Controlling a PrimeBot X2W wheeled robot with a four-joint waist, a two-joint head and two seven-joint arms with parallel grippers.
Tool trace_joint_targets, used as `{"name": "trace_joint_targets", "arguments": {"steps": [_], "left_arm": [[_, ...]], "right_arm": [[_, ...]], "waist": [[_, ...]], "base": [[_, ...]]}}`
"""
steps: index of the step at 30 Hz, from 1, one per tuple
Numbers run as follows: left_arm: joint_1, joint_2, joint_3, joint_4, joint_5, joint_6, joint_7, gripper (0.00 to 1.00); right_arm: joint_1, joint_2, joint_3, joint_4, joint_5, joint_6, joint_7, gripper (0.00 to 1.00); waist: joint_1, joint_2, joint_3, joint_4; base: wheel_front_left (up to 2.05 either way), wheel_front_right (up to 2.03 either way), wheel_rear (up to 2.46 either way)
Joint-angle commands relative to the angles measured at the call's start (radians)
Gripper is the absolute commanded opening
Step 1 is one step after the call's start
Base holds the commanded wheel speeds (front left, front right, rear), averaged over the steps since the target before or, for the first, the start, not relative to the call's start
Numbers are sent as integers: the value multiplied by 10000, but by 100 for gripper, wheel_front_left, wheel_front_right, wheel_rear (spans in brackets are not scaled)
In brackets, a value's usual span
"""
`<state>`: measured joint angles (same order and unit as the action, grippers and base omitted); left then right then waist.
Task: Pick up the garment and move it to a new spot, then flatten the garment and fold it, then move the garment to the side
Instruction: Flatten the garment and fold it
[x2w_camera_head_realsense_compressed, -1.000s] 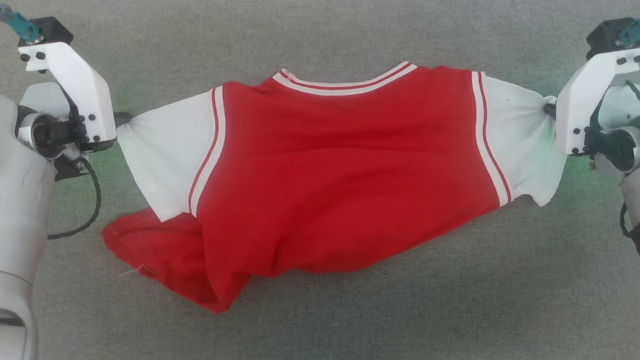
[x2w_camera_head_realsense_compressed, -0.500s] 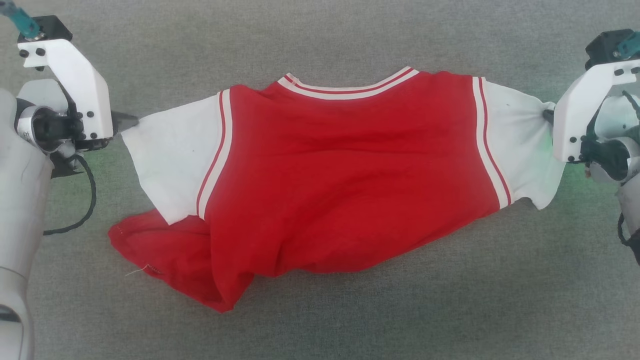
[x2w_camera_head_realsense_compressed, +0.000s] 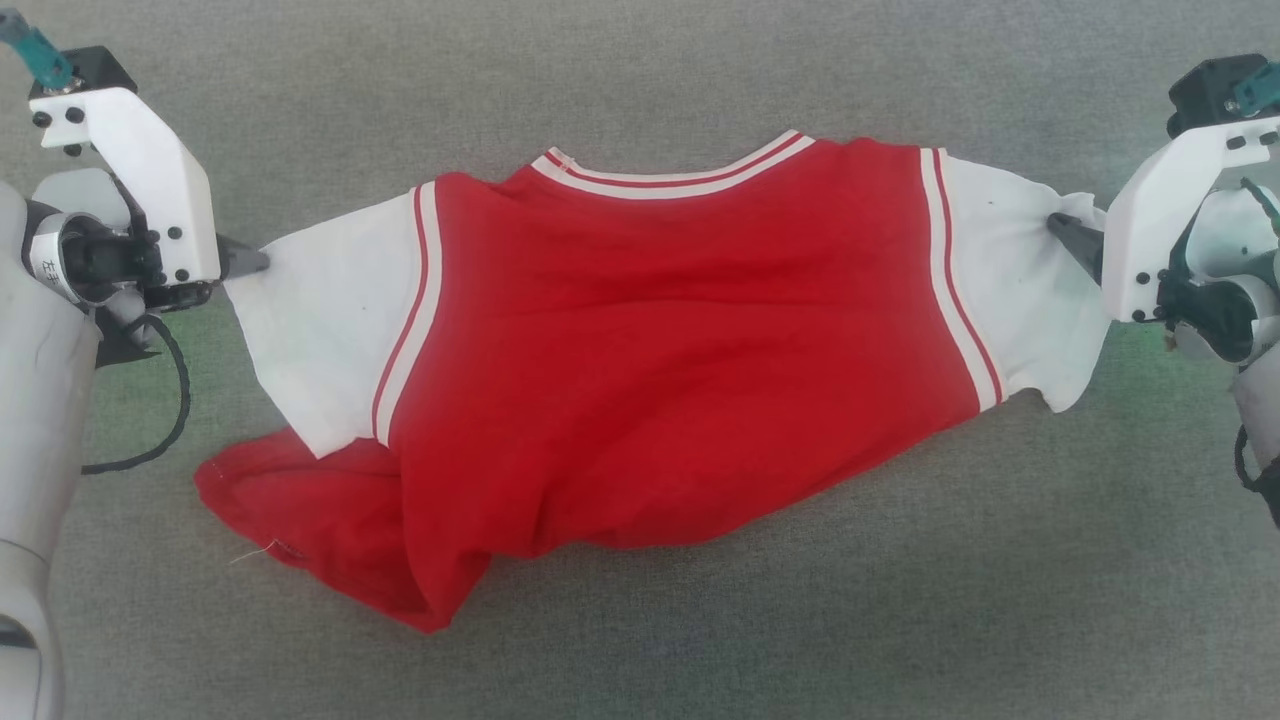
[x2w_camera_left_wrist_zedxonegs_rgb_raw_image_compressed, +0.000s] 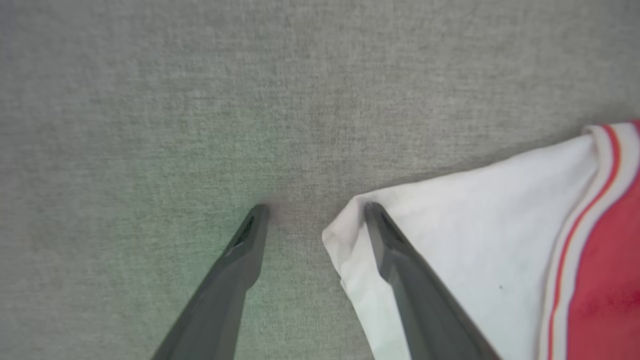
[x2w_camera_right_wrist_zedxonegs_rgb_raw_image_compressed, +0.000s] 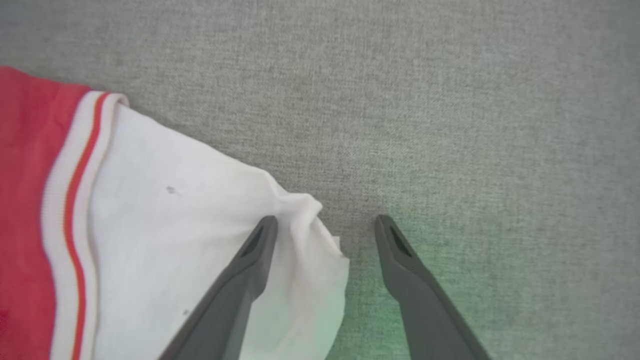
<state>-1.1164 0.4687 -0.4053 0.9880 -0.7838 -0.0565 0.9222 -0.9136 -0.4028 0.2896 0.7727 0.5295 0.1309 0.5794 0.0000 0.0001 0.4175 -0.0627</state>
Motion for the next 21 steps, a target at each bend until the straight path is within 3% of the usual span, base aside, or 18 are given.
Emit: {"name": "trace_joint_targets", "arguments": {"steps": [1,4,5,6,8,14,21], "left_arm": [[411,-184,-64,182,-51,59,250,100],[500,-283,-30,215,-203,210,562,99],[529,-346,50,208,-352,219,647,85],[550,-409,91,165,-427,190,678,67],[582,-376,74,45,-422,90,537,0],[701,-274,138,-219,-640,-372,95,0],[568,-330,45,-312,-646,-489,-8,0]], "right_arm": [[37,-14,76,-8,44,-5,-50,100],[-16,-71,38,-160,135,-5,-22,100],[-32,-111,55,-225,145,-5,-8,100],[-42,-151,69,-312,163,-5,3,100],[-27,-197,39,-464,221,-5,40,100],[318,-353,274,-1175,590,-5,788,100],[475,-560,107,-1586,316,-5,1238,100]], "waist": [[0,-1,-23,-17],[0,-1,-73,-40],[0,-1,-81,-52],[0,-1,-83,-60],[0,-1,-75,-71],[0,-1,-16,-106],[0,-1,91,0]], "base": [[0,0,0],[0,0,0],[0,0,0],[0,0,0],[0,0,0],[0,0,0],[0,0,0]]}}
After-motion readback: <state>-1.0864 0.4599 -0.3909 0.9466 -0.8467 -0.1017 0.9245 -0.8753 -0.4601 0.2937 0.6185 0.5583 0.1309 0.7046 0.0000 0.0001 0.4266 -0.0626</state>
